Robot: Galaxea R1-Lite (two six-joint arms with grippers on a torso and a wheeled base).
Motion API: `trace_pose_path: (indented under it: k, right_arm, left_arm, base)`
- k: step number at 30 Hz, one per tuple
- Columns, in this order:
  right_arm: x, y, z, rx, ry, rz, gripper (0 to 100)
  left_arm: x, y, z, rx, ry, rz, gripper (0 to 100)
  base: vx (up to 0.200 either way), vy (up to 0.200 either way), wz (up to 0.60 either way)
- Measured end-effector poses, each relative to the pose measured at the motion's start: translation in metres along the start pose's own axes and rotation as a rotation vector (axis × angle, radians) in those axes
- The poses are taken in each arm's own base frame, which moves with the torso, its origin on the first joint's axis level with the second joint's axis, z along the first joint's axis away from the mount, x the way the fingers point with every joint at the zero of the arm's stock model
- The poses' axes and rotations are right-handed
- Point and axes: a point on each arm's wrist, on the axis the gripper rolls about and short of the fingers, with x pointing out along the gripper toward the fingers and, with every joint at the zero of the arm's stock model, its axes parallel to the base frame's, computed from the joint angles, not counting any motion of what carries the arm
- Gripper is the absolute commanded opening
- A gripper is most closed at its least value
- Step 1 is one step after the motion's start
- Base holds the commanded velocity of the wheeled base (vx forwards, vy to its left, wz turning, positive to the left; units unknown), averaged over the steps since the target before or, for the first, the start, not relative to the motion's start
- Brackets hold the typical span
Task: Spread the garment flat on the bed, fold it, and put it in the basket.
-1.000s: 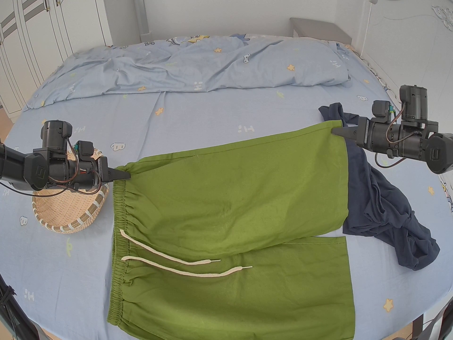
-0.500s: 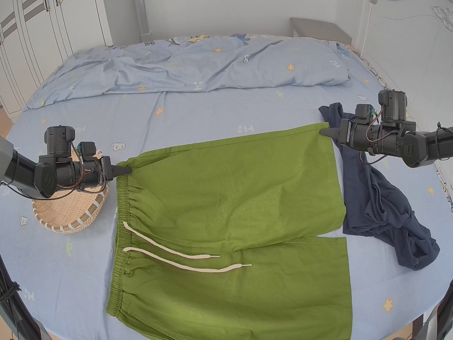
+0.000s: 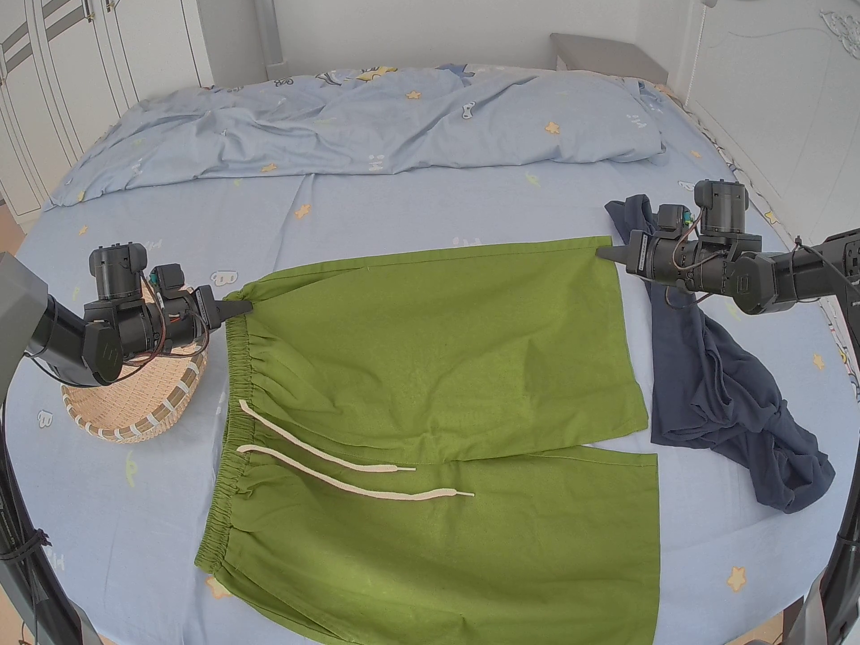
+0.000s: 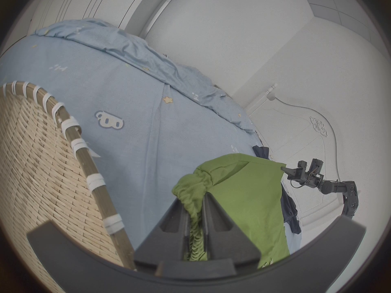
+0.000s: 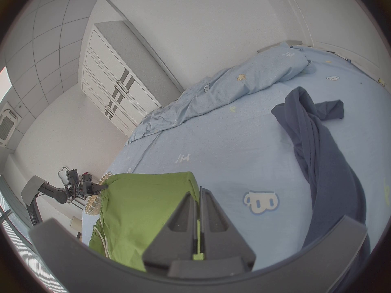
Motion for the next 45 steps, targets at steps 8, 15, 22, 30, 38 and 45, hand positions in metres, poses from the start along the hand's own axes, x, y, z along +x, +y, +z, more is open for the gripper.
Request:
trace_pose_path:
  k: [8,15,22,30,38,45]
  right_arm:
    - [0.011,-0.009,-0.008,0.011,0.016,-0.006,100]
    - [0.014,-0.013,-0.01,0.019,0.022,-0.01,100]
    - [0.015,-0.013,-0.011,0.025,0.026,-0.011,100]
    - [-0.006,-0.007,-0.009,0.045,0.03,-0.029,100]
    - [-0.061,0.013,-0.03,0.139,0.108,-0.069,100]
    - [-0.113,0.033,-0.066,0.19,0.166,-0.088,100]
  left_arm:
    - [0.007,0.006,-0.004,-0.009,0.008,0.013,100]
    - [0.013,0.007,-0.005,0.005,-0.006,0.019,100]
    - [0.017,-0.003,-0.007,0.03,-0.046,-0.016,100]
    - [0.008,-0.033,-0.006,0.005,-0.085,-0.069,100]
    - [-0.02,-0.058,-0.004,-0.06,-0.12,-0.064,100]
    - [-0.049,-0.064,-0.011,-0.106,-0.162,0.029,100]
  base:
    - [0.0,0.0,0.0]
    - [0.0,0.0,0.0]
    - [0.0,0.0,0.0]
    - [0.0,0.0,0.0]
    - [0.0,0.0,0.0]
    - [0.0,0.0,0.0]
